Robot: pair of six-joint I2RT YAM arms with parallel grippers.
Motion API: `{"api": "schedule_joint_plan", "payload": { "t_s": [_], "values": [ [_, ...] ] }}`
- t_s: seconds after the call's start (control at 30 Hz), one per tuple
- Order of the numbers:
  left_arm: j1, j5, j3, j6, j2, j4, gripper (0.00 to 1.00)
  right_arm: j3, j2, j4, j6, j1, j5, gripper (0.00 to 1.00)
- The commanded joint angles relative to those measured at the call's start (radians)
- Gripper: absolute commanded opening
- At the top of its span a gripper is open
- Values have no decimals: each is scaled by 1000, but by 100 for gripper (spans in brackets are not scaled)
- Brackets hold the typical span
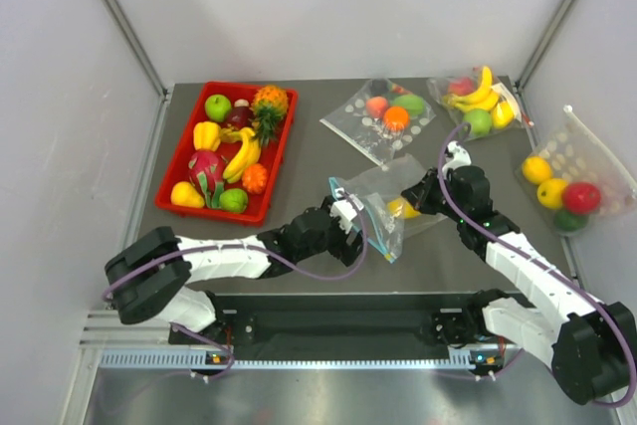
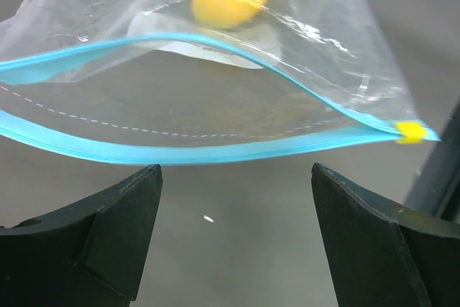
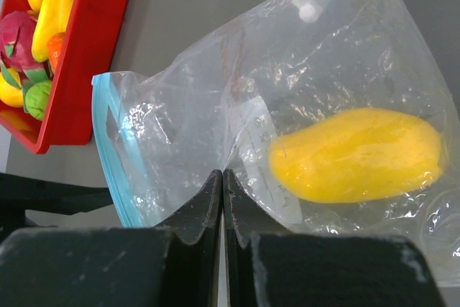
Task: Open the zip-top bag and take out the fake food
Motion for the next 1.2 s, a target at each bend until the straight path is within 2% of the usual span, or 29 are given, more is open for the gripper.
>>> {"api": "schedule_joint_plan", "payload": {
  "t_s": [0.0,0.1,0.2,0.33,0.5,0.7,0.93,1.17],
  "values": [
    [-6,66,-38,28,-92,31,89,26,-11,25,-15,13,-9,0],
    [-6,61,-70,13,-148,8,89,23,-5,28,-16,12,-11,0],
    [-3,-24,-87,-21,-182,19,90,16,3,37,-12,12,-20,0],
    [17,-23,-50,-26,-120,36,91,9,-3,37,-7,12,-31,0],
    [20,-35,-24,-36,-20,135,91,10,-28,19,-15,13,-29,0],
    [22,-31,-15,-52,19,244,90,3,-41,-17,-24,13,-28,0],
    [22,46,-5,-29,-53,134,90,-4,-48,-29,-35,12,-22,0],
    [23,17,-36,-18,-112,102,90,-8,-41,-17,-29,13,-32,0]
  ]
}}
